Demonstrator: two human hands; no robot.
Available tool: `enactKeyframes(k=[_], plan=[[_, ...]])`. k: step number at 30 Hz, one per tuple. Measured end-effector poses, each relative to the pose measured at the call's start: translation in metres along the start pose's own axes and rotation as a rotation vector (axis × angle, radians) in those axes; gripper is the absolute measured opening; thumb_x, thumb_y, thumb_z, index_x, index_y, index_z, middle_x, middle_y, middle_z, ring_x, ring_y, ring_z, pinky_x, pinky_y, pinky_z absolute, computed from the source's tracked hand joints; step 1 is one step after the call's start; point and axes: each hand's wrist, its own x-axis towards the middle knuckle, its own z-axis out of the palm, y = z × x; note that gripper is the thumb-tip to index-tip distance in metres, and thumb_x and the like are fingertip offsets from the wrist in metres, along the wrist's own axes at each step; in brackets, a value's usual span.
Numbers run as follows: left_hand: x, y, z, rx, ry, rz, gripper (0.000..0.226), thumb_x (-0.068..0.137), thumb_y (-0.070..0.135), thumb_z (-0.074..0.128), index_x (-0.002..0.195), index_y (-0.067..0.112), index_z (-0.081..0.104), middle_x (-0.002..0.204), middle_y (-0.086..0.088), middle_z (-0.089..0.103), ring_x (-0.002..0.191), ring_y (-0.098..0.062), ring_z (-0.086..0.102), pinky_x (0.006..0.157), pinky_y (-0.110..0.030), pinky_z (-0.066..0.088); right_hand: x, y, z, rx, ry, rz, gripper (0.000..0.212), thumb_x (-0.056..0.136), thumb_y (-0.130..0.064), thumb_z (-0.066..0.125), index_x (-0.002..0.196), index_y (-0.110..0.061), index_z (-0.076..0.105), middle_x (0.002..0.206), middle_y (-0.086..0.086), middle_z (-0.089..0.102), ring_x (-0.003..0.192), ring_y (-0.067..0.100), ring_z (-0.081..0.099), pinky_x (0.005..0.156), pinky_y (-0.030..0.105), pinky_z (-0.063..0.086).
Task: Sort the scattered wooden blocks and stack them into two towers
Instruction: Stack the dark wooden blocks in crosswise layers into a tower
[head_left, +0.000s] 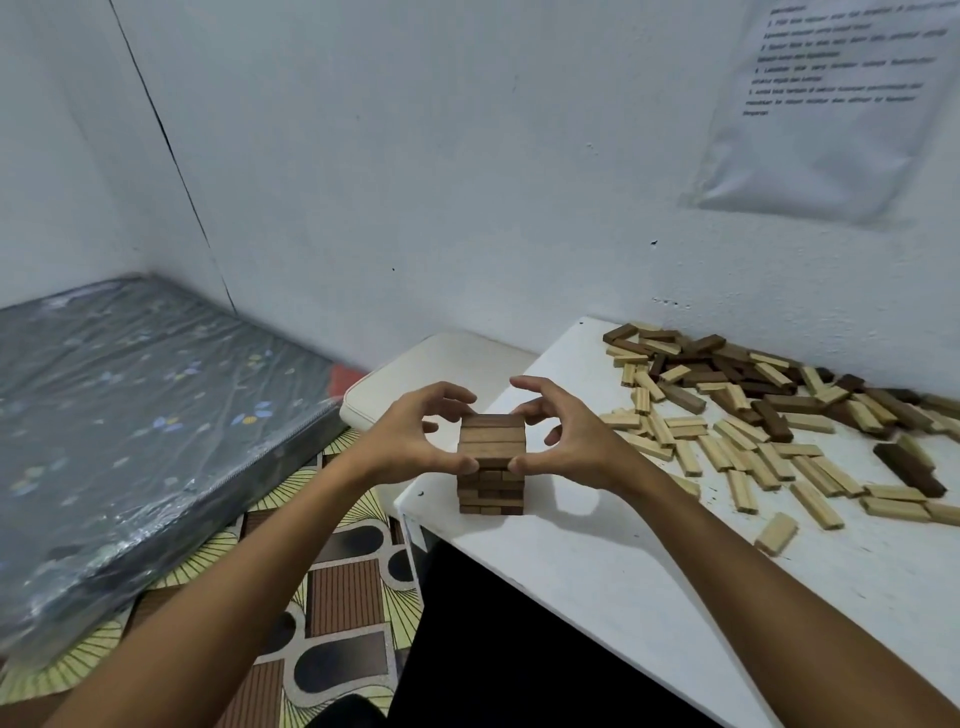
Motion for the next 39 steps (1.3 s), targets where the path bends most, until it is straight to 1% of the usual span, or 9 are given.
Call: enactKeyframes(k=[13, 17, 21, 23, 25, 27, 33, 36, 39], plan=[[-0.003, -0.009, 0.004, -0.044, 0.009, 0.002, 0.077, 0.059, 0.056, 0.077, 0.128, 0.035, 0.052, 0.126, 0.014, 0.060, 0.120, -0.002, 0.053, 0.100, -0.029, 0.045, -0.005, 0.001, 0.006, 0.008, 0.015, 0.027, 0.089, 0.067, -0.044, 0.076, 0.145, -0.028, 0.038, 0.133, -0.011, 0.050, 0.120, 0.005, 0.047, 0.089, 0.021, 0.042], [-0.010, -0.002, 0.021, -0.303, 0.134, -0.086, 0.084, 0.076, 0.074, 0.044, 0.140, 0.020, 0.045, 0.136, 0.008, 0.054, 0.127, -0.005, 0.048, 0.108, -0.028, 0.035, -0.015, -0.006, 0.022, 0.354, 0.166, 0.150, 0.080, 0.087, -0.066, 0.045, 0.150, -0.020, 0.031, 0.153, -0.006, 0.035, 0.140, 0.011, 0.033, 0.117, 0.037, 0.026], [-0.013, 0.002, 0.054, -0.585, 0.280, -0.218, 0.083, 0.085, 0.067, 0.023, 0.147, 0.013, 0.036, 0.149, -0.001, 0.043, 0.138, -0.012, 0.038, 0.120, -0.036, 0.023, -0.023, -0.018, 0.049, 0.584, 0.236, 0.266, 0.089, 0.082, -0.071, 0.016, 0.153, -0.019, 0.020, 0.159, -0.005, 0.022, 0.145, 0.009, 0.022, 0.121, 0.035, 0.016], [-0.013, 0.005, 0.066, -0.665, 0.349, -0.260, 0.085, 0.085, 0.068, 0.019, 0.149, 0.013, 0.033, 0.151, 0.000, 0.040, 0.141, -0.013, 0.034, 0.121, -0.035, 0.019, -0.026, -0.022, 0.055, 0.611, 0.251, 0.286, 0.087, 0.080, -0.072, 0.013, 0.150, -0.022, 0.027, 0.154, -0.008, 0.033, 0.138, 0.004, 0.032, 0.111, 0.019, 0.023], [-0.013, 0.007, 0.074, -0.707, 0.393, -0.273, 0.077, 0.092, 0.063, 0.014, 0.149, 0.015, 0.032, 0.152, 0.002, 0.038, 0.142, -0.013, 0.032, 0.117, -0.027, 0.018, -0.027, -0.022, 0.057, 0.577, 0.247, 0.260, 0.067, 0.094, -0.059, 0.008, 0.138, -0.020, 0.040, 0.126, -0.013, 0.053, 0.108, 0.003, 0.048, 0.078, -0.001, 0.036], [-0.012, 0.011, 0.078, -0.731, 0.415, -0.280, 0.069, 0.099, 0.057, 0.010, 0.149, 0.015, 0.032, 0.152, 0.003, 0.037, 0.141, -0.012, 0.032, 0.109, -0.023, 0.021, -0.031, -0.028, 0.058, 0.589, 0.232, 0.245, 0.062, 0.102, -0.047, 0.007, 0.136, -0.009, 0.043, 0.129, -0.005, 0.052, 0.099, 0.005, 0.042, 0.054, -0.003, 0.037], [-0.009, 0.014, 0.080, -0.766, 0.438, -0.301, 0.070, 0.098, 0.059, 0.009, 0.149, 0.018, 0.034, 0.151, 0.005, 0.039, 0.136, -0.009, 0.036, 0.104, -0.022, 0.024, -0.025, -0.033, 0.062, 0.697, 0.274, 0.286, 0.065, 0.102, -0.048, 0.009, 0.137, -0.003, 0.040, 0.141, 0.000, 0.048, 0.105, 0.007, 0.047, 0.059, 0.004, 0.042], [-0.008, 0.014, 0.081, -0.766, 0.439, -0.312, 0.071, 0.097, 0.062, 0.010, 0.149, 0.020, 0.035, 0.150, 0.005, 0.040, 0.138, -0.013, 0.036, 0.108, -0.025, 0.025, -0.022, -0.036, 0.063, 0.712, 0.296, 0.261, 0.065, 0.101, -0.051, 0.010, 0.132, -0.005, 0.045, 0.100, -0.023, 0.055, 0.075, 0.002, 0.059, 0.062, 0.011, 0.045], [-0.008, 0.014, 0.082, -0.783, 0.426, -0.338, 0.072, 0.094, 0.066, 0.012, 0.147, 0.024, 0.037, 0.144, 0.001, 0.048, 0.131, -0.016, 0.046, 0.109, -0.032, 0.033, -0.018, -0.034, 0.065, 0.709, 0.320, 0.263, 0.064, 0.099, -0.056, 0.010, 0.114, -0.013, 0.055, 0.079, -0.019, 0.055, 0.068, -0.002, 0.058, 0.065, 0.017, 0.046]])
